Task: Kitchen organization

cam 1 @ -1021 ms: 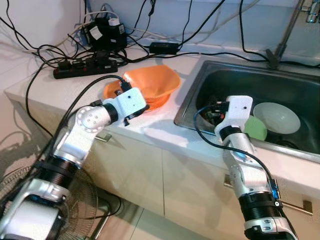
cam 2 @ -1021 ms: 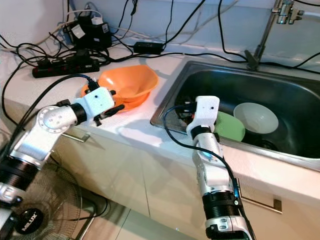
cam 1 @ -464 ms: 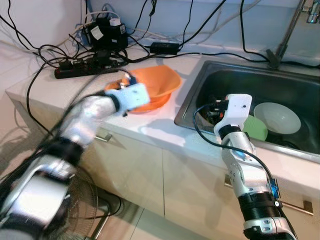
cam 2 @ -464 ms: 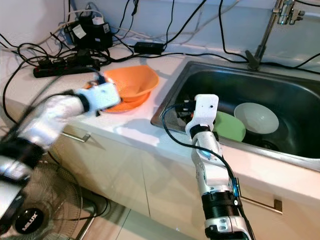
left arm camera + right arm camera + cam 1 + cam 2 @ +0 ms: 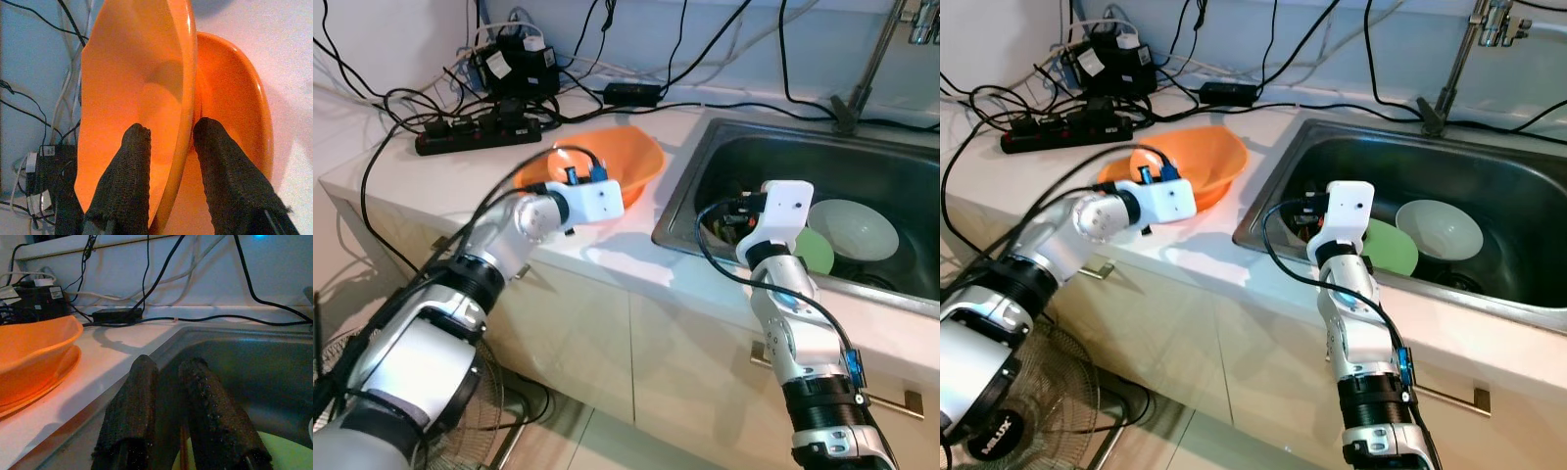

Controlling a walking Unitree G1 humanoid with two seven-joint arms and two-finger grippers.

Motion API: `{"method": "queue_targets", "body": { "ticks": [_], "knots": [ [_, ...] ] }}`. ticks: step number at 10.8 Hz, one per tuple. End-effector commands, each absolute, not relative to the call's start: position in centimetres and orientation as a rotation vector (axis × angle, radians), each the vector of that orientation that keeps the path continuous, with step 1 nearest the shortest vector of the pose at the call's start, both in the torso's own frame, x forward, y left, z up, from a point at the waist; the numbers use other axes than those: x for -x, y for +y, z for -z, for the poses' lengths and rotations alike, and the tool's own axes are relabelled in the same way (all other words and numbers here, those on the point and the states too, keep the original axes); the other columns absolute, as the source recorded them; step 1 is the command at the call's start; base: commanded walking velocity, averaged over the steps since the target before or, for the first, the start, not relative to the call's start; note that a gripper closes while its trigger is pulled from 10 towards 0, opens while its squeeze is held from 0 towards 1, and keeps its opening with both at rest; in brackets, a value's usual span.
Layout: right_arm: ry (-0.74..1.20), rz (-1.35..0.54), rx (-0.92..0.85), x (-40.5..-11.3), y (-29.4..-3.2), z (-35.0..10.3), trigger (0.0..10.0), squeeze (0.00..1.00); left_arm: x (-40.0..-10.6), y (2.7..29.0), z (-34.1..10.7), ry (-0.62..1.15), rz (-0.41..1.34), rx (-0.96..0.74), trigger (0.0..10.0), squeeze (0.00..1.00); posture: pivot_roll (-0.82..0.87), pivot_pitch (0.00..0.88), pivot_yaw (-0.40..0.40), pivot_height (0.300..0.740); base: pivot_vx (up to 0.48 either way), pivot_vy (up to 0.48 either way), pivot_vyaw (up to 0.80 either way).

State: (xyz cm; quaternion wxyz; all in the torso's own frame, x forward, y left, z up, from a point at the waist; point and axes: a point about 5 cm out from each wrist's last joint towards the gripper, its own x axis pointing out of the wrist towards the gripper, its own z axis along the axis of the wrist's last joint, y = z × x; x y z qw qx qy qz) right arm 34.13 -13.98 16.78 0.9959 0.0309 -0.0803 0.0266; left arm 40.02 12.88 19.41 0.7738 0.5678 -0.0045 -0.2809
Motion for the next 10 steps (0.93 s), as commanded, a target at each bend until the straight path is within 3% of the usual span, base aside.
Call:
{"method": "queue_targets", "body": {
  "ticks": [1,7,10],
  "knots": [
    [-0.169,-0.048,-0.071,-34.1,-14.1,-17.2,10.0,0.0,-40.2,12.9,-19.8,-0.017,0.599,-1.252,0.0,0.0,0.11,0.015,0.074,0.74,0.0,0.0,0.0],
    [-0.162,-0.055,-0.07,-34.2,-13.9,-17.1,10.0,0.0,-40.6,13.3,-20.5,-0.071,0.529,-1.336,0.0,0.0,0.11,0.009,0.068,0.74,0.0,0.0,0.0],
    [-0.164,-0.06,-0.073,-34.3,-13.6,-17.2,10.0,0.0,-40.6,12.5,-22.8,-0.263,0.407,-1.394,0.0,0.0,0.12,0.0,0.065,0.74,0.0,0.0,0.0]
  ]
}}
